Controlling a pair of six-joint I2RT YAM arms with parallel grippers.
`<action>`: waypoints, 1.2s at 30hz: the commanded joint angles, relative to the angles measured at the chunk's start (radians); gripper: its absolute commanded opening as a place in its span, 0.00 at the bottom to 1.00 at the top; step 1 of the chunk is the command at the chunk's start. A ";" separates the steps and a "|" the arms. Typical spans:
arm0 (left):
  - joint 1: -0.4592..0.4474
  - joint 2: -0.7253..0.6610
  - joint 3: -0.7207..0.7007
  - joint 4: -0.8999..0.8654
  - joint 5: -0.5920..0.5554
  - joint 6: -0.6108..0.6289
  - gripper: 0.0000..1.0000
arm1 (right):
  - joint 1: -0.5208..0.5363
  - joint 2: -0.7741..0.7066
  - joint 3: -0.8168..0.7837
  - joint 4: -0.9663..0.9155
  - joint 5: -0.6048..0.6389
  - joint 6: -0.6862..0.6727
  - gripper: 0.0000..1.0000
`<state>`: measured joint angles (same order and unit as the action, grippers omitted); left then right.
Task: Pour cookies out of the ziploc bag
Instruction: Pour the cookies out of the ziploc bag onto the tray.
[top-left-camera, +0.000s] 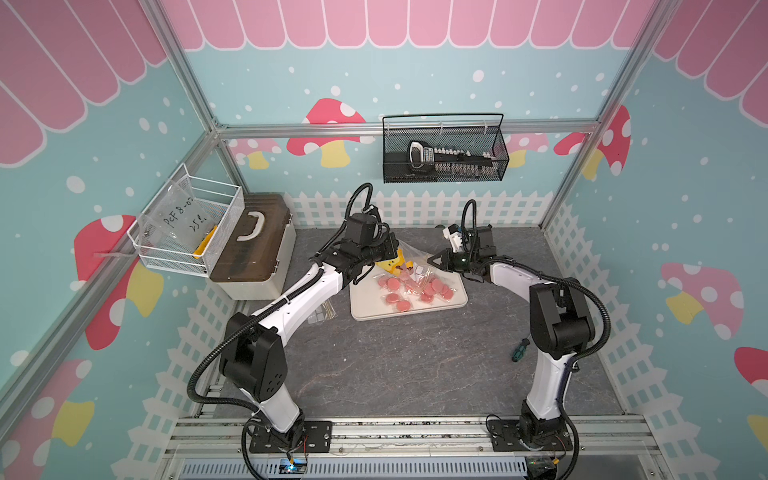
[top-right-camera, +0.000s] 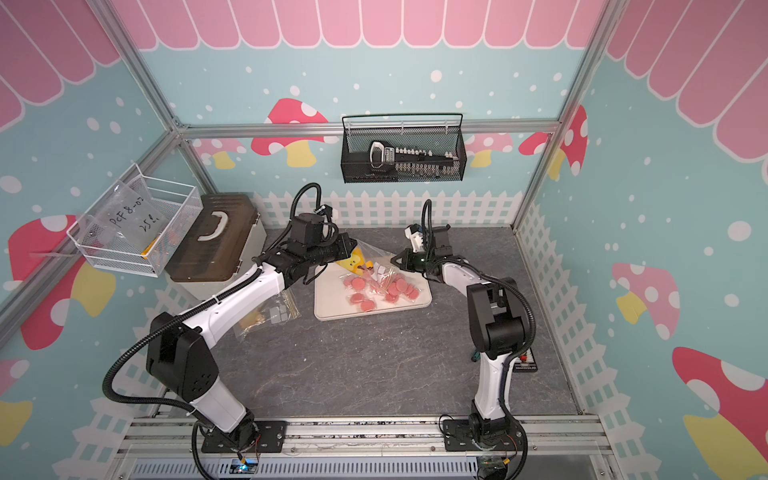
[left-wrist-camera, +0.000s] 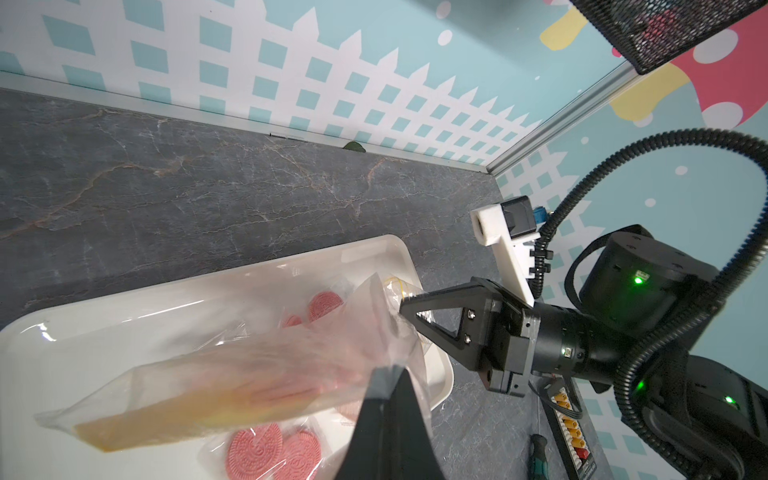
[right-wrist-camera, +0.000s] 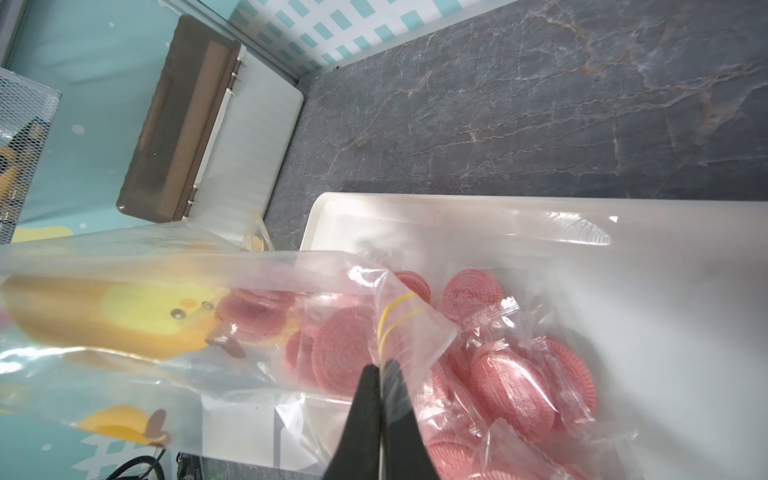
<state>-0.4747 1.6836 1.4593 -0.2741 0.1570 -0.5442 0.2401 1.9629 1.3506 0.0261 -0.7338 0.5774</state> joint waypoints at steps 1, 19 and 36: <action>-0.006 -0.055 0.008 -0.016 -0.044 0.028 0.00 | 0.025 0.027 0.022 -0.014 -0.031 -0.025 0.00; 0.008 -0.110 -0.031 -0.085 -0.131 0.091 0.00 | 0.103 0.049 0.054 -0.020 -0.012 -0.030 0.00; 0.025 -0.123 -0.061 -0.089 -0.162 0.105 0.00 | 0.152 0.094 0.087 -0.022 0.011 -0.027 0.00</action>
<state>-0.4568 1.5967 1.4136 -0.3630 0.0151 -0.4629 0.3813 2.0350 1.4059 0.0227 -0.7250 0.5621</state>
